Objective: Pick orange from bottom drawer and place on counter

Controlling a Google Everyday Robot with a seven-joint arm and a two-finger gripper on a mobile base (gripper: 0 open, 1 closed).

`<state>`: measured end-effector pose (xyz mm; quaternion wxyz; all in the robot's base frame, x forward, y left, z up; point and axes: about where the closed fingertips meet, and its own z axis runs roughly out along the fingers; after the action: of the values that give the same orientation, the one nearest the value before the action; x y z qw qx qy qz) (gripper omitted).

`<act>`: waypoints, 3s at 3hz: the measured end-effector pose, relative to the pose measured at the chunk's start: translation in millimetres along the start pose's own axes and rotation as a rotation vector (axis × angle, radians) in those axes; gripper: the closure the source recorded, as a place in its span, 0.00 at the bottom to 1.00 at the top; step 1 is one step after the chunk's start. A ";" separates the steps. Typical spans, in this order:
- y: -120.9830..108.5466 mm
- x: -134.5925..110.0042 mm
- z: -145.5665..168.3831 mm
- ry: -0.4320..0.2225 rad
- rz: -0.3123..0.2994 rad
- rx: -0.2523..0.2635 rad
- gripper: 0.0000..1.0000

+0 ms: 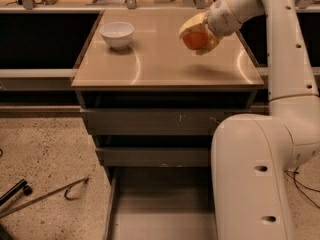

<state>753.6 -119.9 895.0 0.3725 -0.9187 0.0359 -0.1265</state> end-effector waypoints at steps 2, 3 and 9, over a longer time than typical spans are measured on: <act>0.7 2.9 28.3 -0.024 -0.012 -0.139 1.00; 6.0 2.3 33.4 -0.032 -0.005 -0.191 1.00; 30.0 -21.9 39.5 -0.141 0.196 0.026 0.11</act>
Offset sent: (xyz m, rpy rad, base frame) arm 0.0298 -0.0215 0.0089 -0.3907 0.1806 0.1143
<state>743.6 -111.3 842.4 0.3963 -0.9126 0.0977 -0.0249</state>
